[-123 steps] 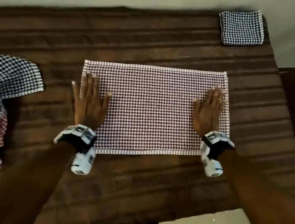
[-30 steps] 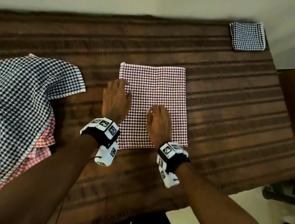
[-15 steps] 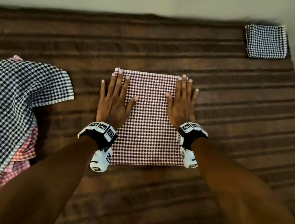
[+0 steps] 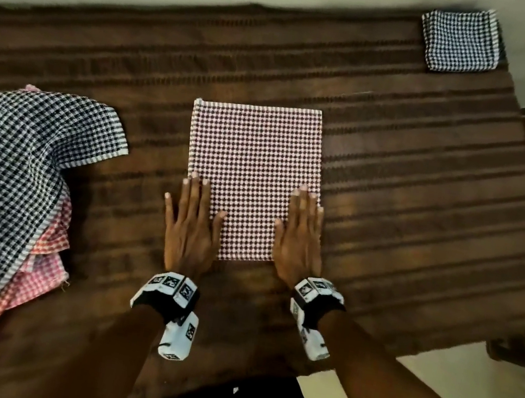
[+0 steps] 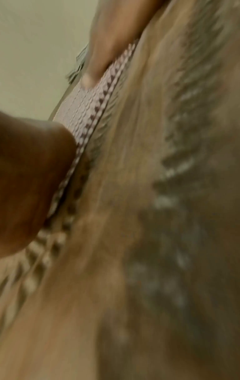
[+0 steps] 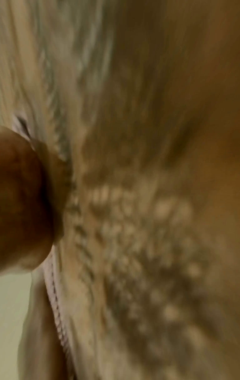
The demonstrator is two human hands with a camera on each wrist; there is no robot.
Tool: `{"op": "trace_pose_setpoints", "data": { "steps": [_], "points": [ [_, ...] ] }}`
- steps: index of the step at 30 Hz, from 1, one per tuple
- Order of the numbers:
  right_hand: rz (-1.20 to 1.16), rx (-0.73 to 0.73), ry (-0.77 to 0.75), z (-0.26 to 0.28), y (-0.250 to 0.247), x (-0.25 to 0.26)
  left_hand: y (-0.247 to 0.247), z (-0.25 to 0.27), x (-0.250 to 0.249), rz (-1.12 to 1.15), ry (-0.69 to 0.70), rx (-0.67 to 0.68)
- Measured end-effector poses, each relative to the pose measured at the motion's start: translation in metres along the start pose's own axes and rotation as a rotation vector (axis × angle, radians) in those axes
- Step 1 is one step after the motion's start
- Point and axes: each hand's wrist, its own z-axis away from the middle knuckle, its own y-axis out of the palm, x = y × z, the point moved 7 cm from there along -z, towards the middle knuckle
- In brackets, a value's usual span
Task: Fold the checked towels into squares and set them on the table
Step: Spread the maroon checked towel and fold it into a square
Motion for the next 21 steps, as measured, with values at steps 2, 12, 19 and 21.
{"op": "trace_pose_setpoints", "data": {
  "steps": [2,12,19,21],
  "points": [
    [0.014,-0.01,0.124,0.008,-0.01,-0.039,-0.004,0.007,0.013,0.005,-0.015,-0.007],
    [0.007,0.012,0.345,0.041,-0.048,-0.031,-0.021,0.039,-0.027,0.015,0.189,-0.015],
    [-0.529,0.012,0.354,0.047,-0.064,-0.034,-0.009,0.045,-0.056,-0.128,0.467,0.086],
    [-0.625,-0.063,0.288,0.047,-0.075,-0.037,-0.014,0.045,-0.052,-0.167,0.484,0.032]
  ]
}}
